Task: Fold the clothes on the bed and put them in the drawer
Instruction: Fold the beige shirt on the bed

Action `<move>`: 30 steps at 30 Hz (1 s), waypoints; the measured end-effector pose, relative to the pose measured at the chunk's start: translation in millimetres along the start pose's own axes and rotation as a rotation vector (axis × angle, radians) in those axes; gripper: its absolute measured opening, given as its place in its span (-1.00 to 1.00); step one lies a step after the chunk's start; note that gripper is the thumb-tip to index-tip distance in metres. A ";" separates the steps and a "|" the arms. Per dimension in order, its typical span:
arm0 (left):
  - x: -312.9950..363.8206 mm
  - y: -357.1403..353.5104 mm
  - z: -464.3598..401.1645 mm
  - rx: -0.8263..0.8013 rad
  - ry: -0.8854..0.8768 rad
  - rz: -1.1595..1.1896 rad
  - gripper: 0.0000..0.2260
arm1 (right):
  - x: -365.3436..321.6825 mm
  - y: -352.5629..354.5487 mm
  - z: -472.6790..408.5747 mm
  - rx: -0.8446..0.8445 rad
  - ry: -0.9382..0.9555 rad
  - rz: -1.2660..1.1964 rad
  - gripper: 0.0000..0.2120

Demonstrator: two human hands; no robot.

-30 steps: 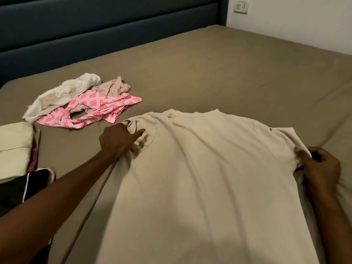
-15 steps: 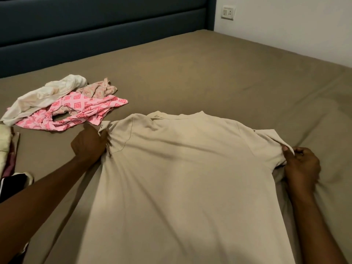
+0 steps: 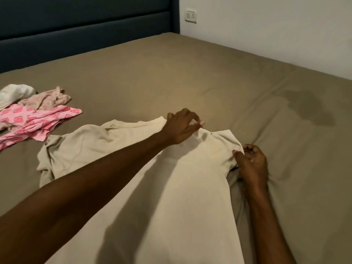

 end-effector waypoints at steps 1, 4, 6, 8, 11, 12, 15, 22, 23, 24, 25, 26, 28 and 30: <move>19.7 -10.2 -14.0 -0.085 -0.034 -0.044 -0.41 | 0.9 1.1 -1.8 -0.041 -0.020 -0.046 -0.82; 52.1 -25.5 -38.9 -0.279 -0.123 -0.224 -0.49 | -1.9 -2.6 -1.0 -0.210 -0.033 -0.098 -0.78; 61.3 -30.9 -49.2 -0.374 -0.178 -0.162 -0.68 | -3.5 -4.2 -0.8 -0.299 -0.030 -0.102 -0.75; 63.5 -36.3 -55.7 -0.474 -0.183 0.019 -0.83 | -3.8 -3.9 -1.3 -0.319 -0.005 -0.118 -0.77; 74.5 -41.4 -61.0 -0.543 -0.099 0.307 -0.81 | -9.2 -1.2 -3.4 -0.278 0.027 -0.166 -0.87; 79.0 -42.6 -61.6 -0.559 -0.063 0.378 -0.76 | -11.1 -2.3 -3.1 -0.277 0.035 -0.186 -0.87; 87.7 -45.4 -66.8 -0.603 -0.028 0.349 -0.68 | -15.8 -4.6 -0.3 -0.281 0.032 -0.219 -0.85; 95.4 -53.2 -83.2 -0.500 0.010 0.633 -0.71 | -23.2 2.0 6.9 -0.251 -0.075 -0.474 -0.78; 97.2 -55.9 -84.9 -0.486 0.010 0.648 -0.74 | -23.6 1.5 7.5 -0.266 -0.103 -0.482 -0.77; 98.5 -58.6 -84.5 -0.479 0.009 0.654 -0.79 | -22.0 0.3 7.5 -0.272 -0.113 -0.446 -0.76; 99.1 -61.1 -84.0 -0.469 0.014 0.653 -0.83 | -20.2 0.8 6.7 -0.256 -0.098 -0.354 -0.75; 98.7 -63.9 -83.4 -0.450 0.012 0.662 -0.83 | -18.8 2.7 4.6 -0.226 -0.061 -0.201 -0.73; 96.8 -70.4 -82.3 -0.397 -0.013 0.636 -0.85 | -19.1 9.4 1.9 -0.165 0.013 0.200 -0.68; 95.2 -76.8 -81.0 -0.271 -0.114 0.450 -0.87 | -22.9 12.9 4.8 -0.139 0.033 0.605 -0.69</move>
Point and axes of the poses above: each hand's wrist, its own z-axis away from the middle knuckle, its own y-axis out of the back of the hand, x = y × z, the point moved 6 cm from there along -z, towards the middle knuckle, and after that the axes turned 3 degrees about y, right-handed, at the moved point
